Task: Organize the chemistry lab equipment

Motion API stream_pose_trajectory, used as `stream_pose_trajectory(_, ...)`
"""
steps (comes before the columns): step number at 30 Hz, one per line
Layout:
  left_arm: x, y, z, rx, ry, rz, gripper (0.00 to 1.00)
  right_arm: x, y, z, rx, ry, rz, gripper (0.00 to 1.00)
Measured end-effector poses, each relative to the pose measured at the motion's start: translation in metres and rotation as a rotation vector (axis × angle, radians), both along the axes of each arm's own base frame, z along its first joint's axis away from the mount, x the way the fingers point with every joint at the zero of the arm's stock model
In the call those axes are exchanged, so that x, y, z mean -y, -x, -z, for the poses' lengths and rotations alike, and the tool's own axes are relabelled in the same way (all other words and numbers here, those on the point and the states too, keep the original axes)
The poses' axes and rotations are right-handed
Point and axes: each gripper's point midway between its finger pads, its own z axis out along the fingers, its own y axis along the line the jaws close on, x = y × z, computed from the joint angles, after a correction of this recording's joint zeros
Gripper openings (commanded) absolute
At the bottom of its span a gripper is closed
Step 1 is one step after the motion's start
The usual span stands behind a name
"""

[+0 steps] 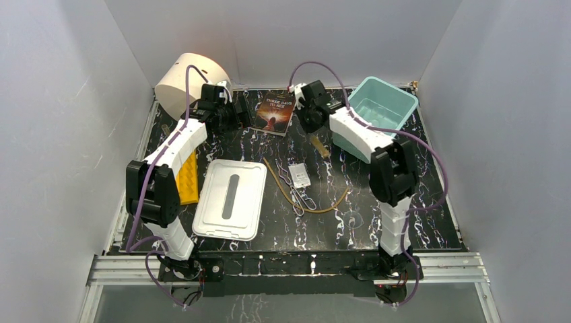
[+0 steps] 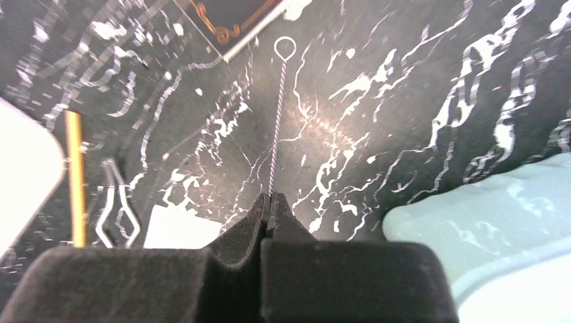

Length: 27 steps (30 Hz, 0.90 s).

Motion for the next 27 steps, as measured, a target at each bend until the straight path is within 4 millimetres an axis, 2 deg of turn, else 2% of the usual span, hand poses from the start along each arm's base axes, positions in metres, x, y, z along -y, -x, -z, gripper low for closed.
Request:
stream_pose_trajectory(6,0.000,0.000,0.000,0.000,0.002,0.001,0.98,0.000,-0.008,-0.083,0.176,-0.111,0.053,0.00)
stream_pose_trajectory(9,0.001,0.000,0.000,0.000,0.002,0.002,0.98,0.008,-0.015,-0.111,0.252,-0.140,0.114,0.00)
stream_pose_trajectory(12,0.001,0.000,0.000,-0.001,0.003,0.003,0.98,0.025,-0.026,-0.128,0.307,-0.148,0.215,0.00)
stream_pose_trajectory(14,0.001,0.000,0.000,-0.001,0.004,0.004,0.98,0.045,-0.037,-0.136,0.337,-0.147,0.310,0.00)
stream_pose_trajectory(17,0.001,0.001,0.000,-0.001,0.006,0.006,0.98,0.091,-0.055,-0.144,0.377,-0.137,0.509,0.00)
stream_pose_trajectory(23,0.002,0.002,0.000,-0.002,0.011,0.010,0.98,0.178,-0.067,-0.141,0.381,-0.129,0.849,0.00)
stream_pose_trajectory(27,0.002,0.002,0.000,-0.005,0.012,0.011,0.98,0.209,-0.068,-0.132,0.348,-0.143,0.991,0.00)
